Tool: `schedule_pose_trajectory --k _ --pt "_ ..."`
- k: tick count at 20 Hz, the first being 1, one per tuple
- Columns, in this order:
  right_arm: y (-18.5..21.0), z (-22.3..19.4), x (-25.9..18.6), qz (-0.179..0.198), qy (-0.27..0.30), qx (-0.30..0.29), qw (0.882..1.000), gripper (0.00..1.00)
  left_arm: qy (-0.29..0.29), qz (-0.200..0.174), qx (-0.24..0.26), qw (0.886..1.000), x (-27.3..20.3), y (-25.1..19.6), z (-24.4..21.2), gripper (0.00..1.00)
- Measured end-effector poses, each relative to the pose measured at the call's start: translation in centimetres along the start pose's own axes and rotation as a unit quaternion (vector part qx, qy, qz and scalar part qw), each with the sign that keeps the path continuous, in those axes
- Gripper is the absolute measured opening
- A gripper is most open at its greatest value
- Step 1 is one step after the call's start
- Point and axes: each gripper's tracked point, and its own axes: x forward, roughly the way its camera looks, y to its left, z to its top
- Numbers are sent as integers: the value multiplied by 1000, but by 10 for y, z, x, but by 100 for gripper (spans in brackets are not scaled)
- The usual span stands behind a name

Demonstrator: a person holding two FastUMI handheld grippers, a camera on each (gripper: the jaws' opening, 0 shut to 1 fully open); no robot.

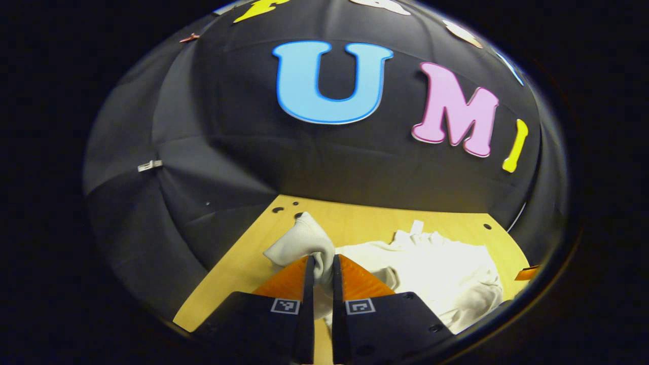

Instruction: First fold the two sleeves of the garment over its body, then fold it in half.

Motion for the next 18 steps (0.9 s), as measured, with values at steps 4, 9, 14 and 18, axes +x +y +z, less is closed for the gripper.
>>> schedule_pose_trajectory --k 4,9,14,18 --pt "-20 6 -5 -5 -4 11 1000 98 -7 -41 18 999 4 -66 8 18" --pt "-43 13 -10 -6 -6 21 1000 97 10 -90 26 996 16 -153 -8 19" --pt "-67 15 -15 -11 -2 31 999 97 43 -110 50 992 38 -220 -42 15" --pt "-81 18 -20 -11 -2 39 999 97 62 -121 82 987 58 -258 -80 18"
